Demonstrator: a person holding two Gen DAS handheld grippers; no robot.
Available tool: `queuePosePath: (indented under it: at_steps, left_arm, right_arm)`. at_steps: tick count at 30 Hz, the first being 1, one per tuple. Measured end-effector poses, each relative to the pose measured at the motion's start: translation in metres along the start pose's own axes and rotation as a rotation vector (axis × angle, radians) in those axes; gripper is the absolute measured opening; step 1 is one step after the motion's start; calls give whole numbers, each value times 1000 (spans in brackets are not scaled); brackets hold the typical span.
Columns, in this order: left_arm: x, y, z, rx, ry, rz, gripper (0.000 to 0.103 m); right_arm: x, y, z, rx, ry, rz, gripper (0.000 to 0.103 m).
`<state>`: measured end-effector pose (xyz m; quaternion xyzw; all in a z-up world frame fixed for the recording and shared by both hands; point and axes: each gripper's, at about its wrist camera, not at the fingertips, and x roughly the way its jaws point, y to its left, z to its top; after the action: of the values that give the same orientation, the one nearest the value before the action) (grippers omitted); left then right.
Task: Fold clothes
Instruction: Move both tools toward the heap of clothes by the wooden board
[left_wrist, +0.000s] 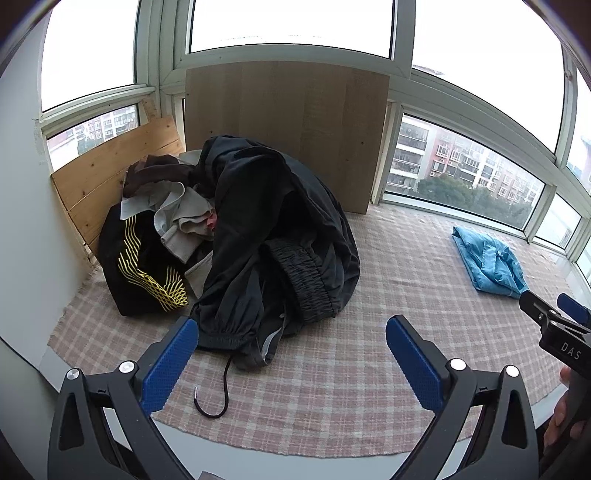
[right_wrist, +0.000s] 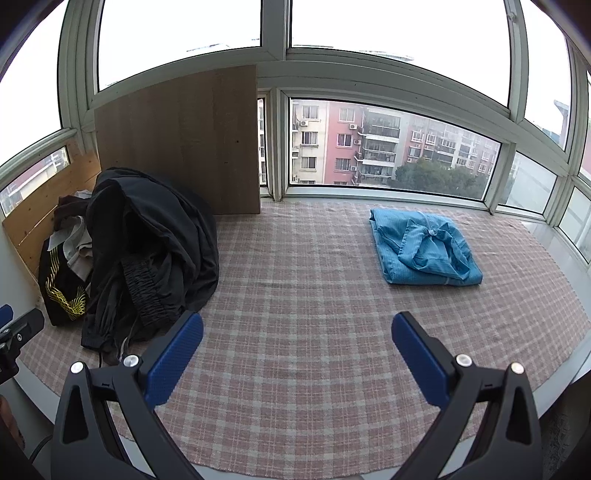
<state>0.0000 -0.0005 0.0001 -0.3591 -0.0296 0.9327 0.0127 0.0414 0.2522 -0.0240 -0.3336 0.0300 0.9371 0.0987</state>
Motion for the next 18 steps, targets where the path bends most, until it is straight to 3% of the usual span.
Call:
queuePosePath:
  at_steps: [18]
  left_arm:
    - [-2, 32, -7, -52, 17, 73, 102]
  right_arm:
    - [10, 42, 7, -101, 12, 86, 103]
